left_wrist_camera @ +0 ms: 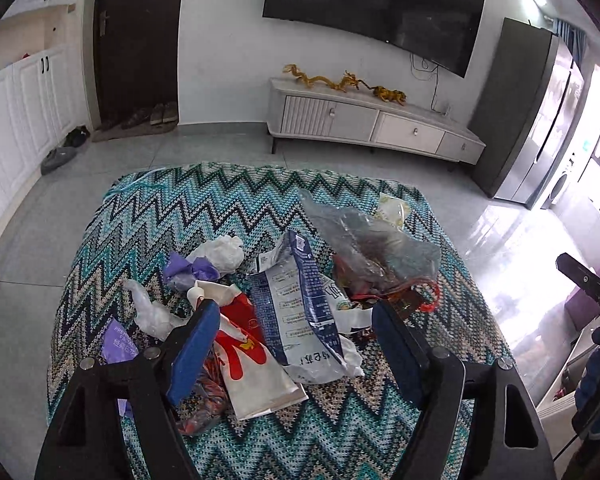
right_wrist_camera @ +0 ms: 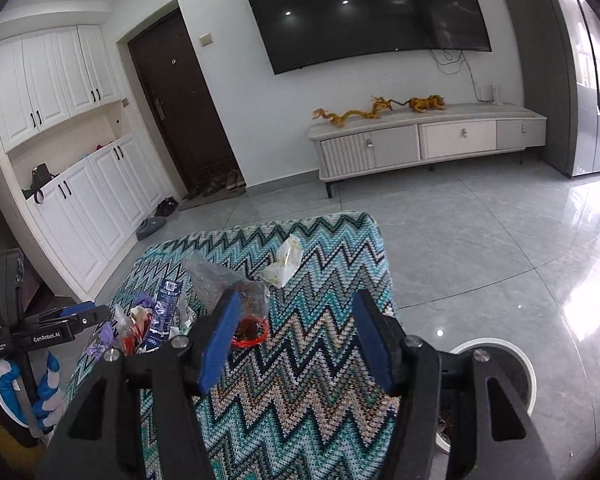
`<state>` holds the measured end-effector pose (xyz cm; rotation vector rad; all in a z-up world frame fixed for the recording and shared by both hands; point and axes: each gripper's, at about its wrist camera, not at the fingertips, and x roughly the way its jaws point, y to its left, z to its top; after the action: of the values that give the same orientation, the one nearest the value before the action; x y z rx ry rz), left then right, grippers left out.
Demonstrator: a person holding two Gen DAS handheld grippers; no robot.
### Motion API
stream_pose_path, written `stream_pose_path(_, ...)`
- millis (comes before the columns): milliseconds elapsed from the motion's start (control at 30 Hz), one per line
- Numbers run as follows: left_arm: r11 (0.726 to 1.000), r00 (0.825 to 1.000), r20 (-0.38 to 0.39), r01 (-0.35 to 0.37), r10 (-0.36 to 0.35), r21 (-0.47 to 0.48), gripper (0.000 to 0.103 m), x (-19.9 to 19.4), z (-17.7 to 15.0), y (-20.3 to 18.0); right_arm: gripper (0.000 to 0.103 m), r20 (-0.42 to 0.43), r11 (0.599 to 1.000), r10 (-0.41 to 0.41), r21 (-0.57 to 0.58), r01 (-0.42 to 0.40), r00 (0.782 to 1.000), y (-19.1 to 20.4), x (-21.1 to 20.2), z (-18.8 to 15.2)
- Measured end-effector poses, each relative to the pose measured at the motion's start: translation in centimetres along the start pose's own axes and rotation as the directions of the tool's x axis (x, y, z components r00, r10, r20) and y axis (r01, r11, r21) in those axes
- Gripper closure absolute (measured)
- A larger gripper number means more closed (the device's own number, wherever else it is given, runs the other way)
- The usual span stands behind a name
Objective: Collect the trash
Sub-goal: 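Grasp the blue printed packet with the left tool while the right tool grasps the clear plastic bag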
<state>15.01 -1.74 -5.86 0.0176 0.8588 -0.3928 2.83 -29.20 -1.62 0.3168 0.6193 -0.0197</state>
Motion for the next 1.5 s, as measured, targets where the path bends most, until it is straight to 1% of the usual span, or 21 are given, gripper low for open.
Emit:
stream_pose_path(133, 1.000, 0.998, -0.049, -0.023, 0.024, 0.012, 0.026, 2.7, 0.3, -0.3, 0.046, -0.066, 0.999, 0.043, -0.012, -0.044, 0.997, 0.6, 4.6, -0.1)
stream_pose_path(333, 0.998, 0.992, -0.113, -0.047, 0.051, 0.035, 0.026, 6.9, 1.3, -1.3, 0.046, -0.147, 0.995, 0.099, -0.016, -0.102, 0.984, 1.1, 10.8, -0.7)
stream_pose_path(467, 0.997, 0.986, -0.152, -0.066, 0.071, 0.038, 0.026, 9.7, 1.8, -1.4, 0.046, -0.185, 0.992, 0.122, -0.009, -0.126, 0.975, 1.1, 13.8, -1.2)
stream_pose_path(600, 0.996, 0.978, -0.186, -0.091, 0.092, 0.016, 0.027, 11.6, 2.3, -0.7, 0.046, -0.213, 0.989, 0.145, -0.002, -0.149, 0.966, 1.2, 16.2, -1.4)
stream_pose_path(667, 0.996, 0.975, -0.205, -0.089, 0.086, -0.004, 0.033, 12.3, 2.3, -0.1, 0.046, -0.228, 0.988, 0.153, -0.002, -0.157, 0.962, 1.4, 17.3, -1.5)
stream_pose_path(733, 0.996, 0.974, -0.216, -0.076, 0.066, -0.037, 0.033, 12.7, 2.1, 0.7, 0.046, -0.242, 0.986, 0.165, 0.003, -0.170, 0.956, 1.4, 18.2, -1.6)
stream_pose_path(833, 0.995, 0.977, -0.209, -0.057, 0.040, -0.076, 0.034, 12.6, 2.0, 1.6, 0.046, -0.250, 0.979, 0.201, 0.019, -0.203, 0.947, 1.6, 19.2, -1.8)
stream_pose_path(900, 0.993, 0.980, -0.199, -0.026, 0.003, -0.114, 0.041, 12.2, 2.0, 2.3, 0.047, -0.250, 0.975, 0.219, 0.023, -0.221, 0.943, 1.7, 19.6, -1.9)
stream_pose_path(933, 0.992, 0.980, -0.198, -0.012, -0.014, -0.127, 0.049, 12.1, 2.0, 2.5, 0.052, -0.250, 0.973, 0.226, 0.020, -0.228, 0.942, 1.9, 19.6, -2.0)
stream_pose_path(967, 0.991, 0.980, -0.196, -0.001, -0.026, -0.137, 0.064, 12.0, 1.9, 2.8, 0.066, -0.251, 0.971, 0.235, 0.014, -0.239, 0.939, 2.1, 19.7, -2.0)
stream_pose_path(1000, 0.990, 0.980, -0.196, 0.007, -0.034, -0.138, 0.071, 12.0, 1.8, 2.9, 0.072, -0.251, 0.969, 0.240, 0.011, -0.245, 0.938, 2.2, 19.8, -2.1)
stream_pose_path(1067, 0.991, 0.980, -0.195, 0.005, -0.031, -0.135, 0.072, 11.9, 1.3, 3.3, 0.097, -0.249, 0.969, 0.239, -0.005, -0.248, 0.939, 2.7, 19.8, -2.1)
stream_pose_path(1167, 0.989, 0.982, -0.184, 0.021, -0.048, -0.145, 0.075, 11.4, 0.8, 3.6, 0.099, -0.238, 0.967, 0.238, -0.032, -0.253, 0.942, 3.4, 19.0, -2.0)
stream_pose_path(1333, 0.988, 0.988, -0.138, 0.047, -0.068, -0.148, 0.076, 9.2, 0.5, 3.5, 0.100, -0.206, 0.961, 0.249, -0.066, -0.267, 0.946, 5.0, 16.9, -1.4)
stream_pose_path(1500, 0.985, 0.993, -0.083, 0.074, -0.087, -0.153, 0.076, 6.2, 1.1, 3.9, 0.100, -0.162, 0.949, 0.281, -0.098, -0.299, 0.946, 6.7, 13.7, -0.4)
